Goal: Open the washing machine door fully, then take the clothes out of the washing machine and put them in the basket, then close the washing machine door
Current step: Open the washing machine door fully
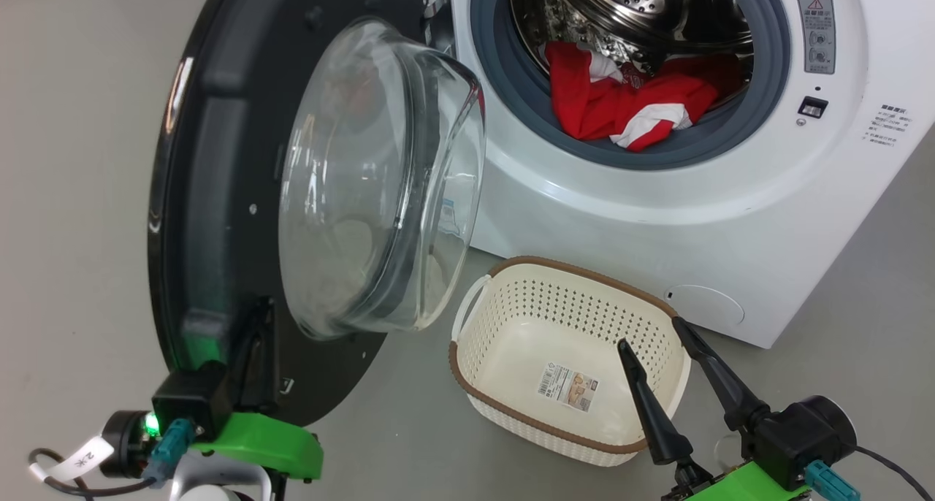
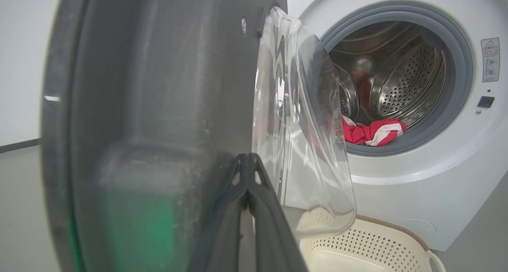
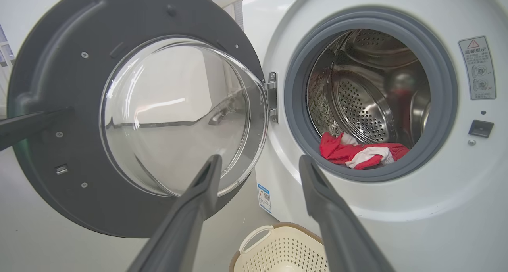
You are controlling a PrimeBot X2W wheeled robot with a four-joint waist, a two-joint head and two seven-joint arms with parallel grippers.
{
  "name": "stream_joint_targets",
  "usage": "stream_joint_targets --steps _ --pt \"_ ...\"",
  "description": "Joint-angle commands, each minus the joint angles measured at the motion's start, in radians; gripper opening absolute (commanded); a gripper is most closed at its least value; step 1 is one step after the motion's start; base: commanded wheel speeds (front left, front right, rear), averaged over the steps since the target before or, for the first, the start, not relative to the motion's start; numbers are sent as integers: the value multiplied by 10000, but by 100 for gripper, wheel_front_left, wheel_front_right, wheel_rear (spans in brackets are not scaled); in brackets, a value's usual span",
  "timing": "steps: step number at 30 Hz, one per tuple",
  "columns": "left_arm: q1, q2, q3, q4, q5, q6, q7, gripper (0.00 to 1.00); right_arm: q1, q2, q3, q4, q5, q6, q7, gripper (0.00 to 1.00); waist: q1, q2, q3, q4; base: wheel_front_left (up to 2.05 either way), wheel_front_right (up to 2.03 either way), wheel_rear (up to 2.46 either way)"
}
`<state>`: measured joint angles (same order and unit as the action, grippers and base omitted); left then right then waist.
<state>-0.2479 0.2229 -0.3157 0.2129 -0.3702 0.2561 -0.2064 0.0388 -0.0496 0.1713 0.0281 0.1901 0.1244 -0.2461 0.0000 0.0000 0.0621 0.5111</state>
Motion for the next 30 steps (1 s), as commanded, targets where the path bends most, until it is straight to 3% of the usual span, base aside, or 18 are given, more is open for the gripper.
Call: stream_joint_targets --steps 1,30 --pt "-467 407 593 -53 7 143 -113 0 -184 -7 197 -320 -96 63 -13 100 0 0 40 -29 0 0 0" --pt "-1453 675 2279 1288 25 -29 -551 0 -244 -7 -27 -1105 -821 63 672 100 0 0 909 -419 0 0 0"
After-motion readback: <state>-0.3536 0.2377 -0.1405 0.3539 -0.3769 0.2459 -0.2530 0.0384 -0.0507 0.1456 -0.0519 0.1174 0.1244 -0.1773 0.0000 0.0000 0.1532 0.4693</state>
